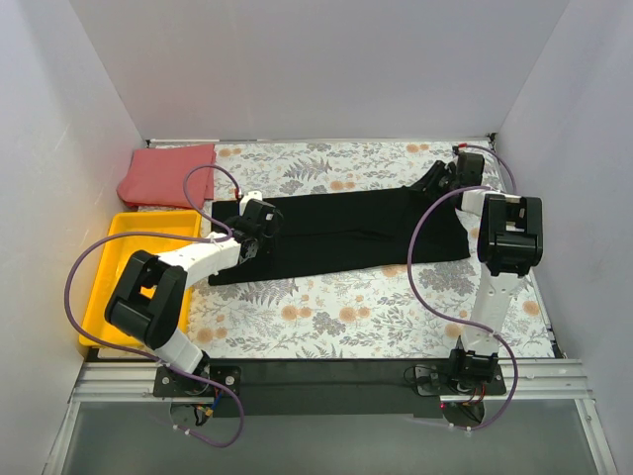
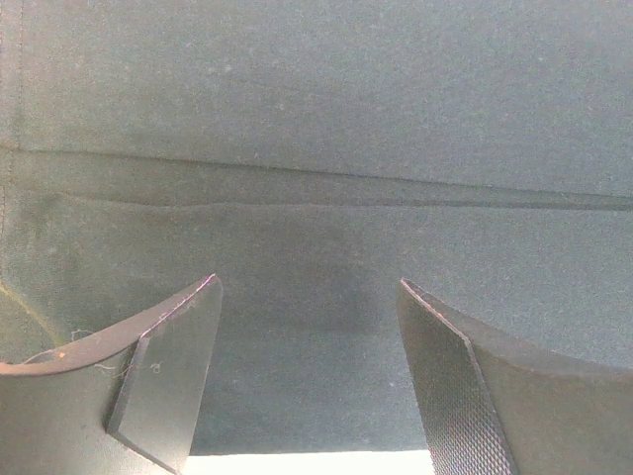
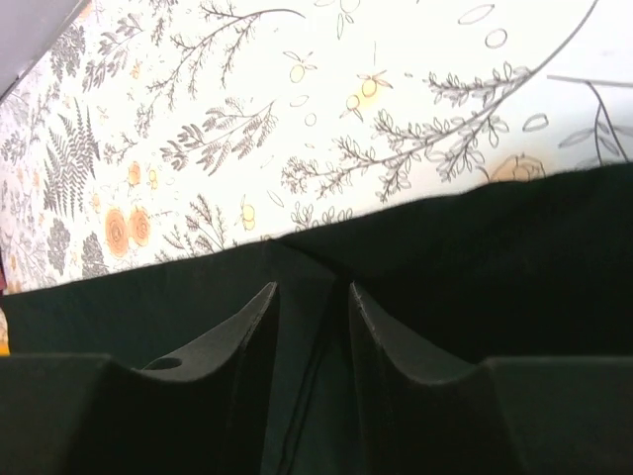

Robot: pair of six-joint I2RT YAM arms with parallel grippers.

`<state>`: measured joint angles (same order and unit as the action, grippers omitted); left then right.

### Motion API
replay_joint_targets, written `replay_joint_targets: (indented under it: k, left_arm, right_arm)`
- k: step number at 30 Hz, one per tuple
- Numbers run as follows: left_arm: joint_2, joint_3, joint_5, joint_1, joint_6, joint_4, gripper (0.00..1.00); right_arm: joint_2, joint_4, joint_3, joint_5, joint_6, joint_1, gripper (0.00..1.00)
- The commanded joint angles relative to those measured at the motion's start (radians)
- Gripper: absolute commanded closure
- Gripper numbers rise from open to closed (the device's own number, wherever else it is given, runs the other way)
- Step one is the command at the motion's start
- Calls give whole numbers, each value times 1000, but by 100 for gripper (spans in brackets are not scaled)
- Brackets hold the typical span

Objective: Fold and stack the t-shirts
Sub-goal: Fold the tshirt

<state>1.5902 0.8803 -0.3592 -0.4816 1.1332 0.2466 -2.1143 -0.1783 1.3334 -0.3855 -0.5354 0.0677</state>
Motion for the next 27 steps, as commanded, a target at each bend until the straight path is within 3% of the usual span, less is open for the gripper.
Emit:
replay_joint_targets:
  k: [1, 10, 13, 20, 27]
  left_arm:
    - [-6, 29, -21, 1, -10, -9, 30]
    - [-4, 29, -20, 1, -10, -7, 30]
    - [-6, 29, -21, 0, -10, -9, 30]
    - [-12, 29, -29, 1, -9, -7, 30]
    - [-16, 31, -26, 1, -7, -6, 30]
  right_arm:
    - [-29, -50, 61, -24, -20, 4, 59]
    - [-56, -55, 72, -35, -29, 6, 65]
    - [-46, -55, 66, -32, -20, 6, 72]
    - [17, -55, 41, -32, 3, 6, 99]
    - [106, -52, -19, 5, 18, 6, 99]
